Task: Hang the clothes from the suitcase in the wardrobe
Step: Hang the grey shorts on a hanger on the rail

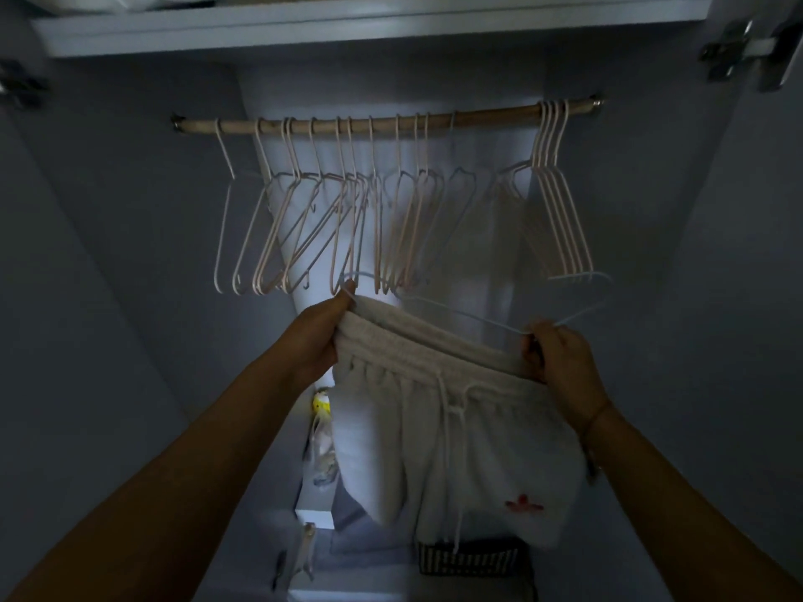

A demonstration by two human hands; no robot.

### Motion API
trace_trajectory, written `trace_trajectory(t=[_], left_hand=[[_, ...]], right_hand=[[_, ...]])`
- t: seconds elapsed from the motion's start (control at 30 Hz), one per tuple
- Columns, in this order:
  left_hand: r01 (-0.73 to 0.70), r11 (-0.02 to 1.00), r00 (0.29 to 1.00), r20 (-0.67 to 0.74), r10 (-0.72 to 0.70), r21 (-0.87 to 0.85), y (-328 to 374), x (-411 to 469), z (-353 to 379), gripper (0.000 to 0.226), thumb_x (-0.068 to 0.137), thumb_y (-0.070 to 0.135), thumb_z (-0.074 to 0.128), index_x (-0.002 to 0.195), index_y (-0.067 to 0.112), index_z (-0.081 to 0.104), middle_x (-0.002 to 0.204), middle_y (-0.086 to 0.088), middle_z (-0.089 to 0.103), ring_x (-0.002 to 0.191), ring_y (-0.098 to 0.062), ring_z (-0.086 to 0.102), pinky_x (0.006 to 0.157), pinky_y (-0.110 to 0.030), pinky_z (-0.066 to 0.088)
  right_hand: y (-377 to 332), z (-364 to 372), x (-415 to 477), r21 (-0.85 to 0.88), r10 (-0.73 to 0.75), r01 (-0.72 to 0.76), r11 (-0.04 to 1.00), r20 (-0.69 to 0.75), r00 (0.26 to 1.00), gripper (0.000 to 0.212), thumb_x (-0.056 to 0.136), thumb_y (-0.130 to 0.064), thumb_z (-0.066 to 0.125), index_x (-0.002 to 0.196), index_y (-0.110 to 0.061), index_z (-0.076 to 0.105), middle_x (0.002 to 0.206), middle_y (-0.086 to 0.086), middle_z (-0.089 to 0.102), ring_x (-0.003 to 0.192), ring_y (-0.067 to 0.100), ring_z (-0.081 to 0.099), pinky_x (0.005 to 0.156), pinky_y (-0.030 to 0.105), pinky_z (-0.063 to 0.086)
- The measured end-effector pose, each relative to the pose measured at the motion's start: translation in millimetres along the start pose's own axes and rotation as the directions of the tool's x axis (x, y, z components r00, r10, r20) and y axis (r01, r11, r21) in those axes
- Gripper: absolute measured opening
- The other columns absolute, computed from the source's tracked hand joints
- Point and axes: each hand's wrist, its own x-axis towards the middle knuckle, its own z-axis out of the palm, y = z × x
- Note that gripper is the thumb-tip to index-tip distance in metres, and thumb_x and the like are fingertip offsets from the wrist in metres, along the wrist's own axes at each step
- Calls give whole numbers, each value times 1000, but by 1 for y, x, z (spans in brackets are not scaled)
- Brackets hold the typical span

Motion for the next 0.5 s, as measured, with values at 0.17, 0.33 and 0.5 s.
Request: trace_trajectory(t=[0.17,0.33,0.5], left_hand=[[-47,998,981,-185,53,40,-7,5,-6,34,94,38,52,98,7,66,91,-9,67,85,-18,63,73,-26,53],[-90,970,923,-347,166,224,-11,8,-19,44,91,50,53,91,9,68,99,-17,65,96,-28,61,87,-40,50],[-178,913,908,-296,296,367,-9,2,8,40,94,45,49,84,13,70,85,-6,65,79,-14,59,66,-21,43]], right_hand=[[3,-12,10,-209,-120,131,969,64,991,42,92,-30,47,54,-13,47,50,0,41,43,3,40,48,16,32],[5,-24,7,-427,-181,236,873,165,970,47,95,-29,46,51,-14,44,51,0,43,48,6,45,54,25,32],[-4,-11,6,-586,-161,308,749,289,944,46,98,-22,45,53,-14,49,59,12,57,59,23,54,63,36,42]])
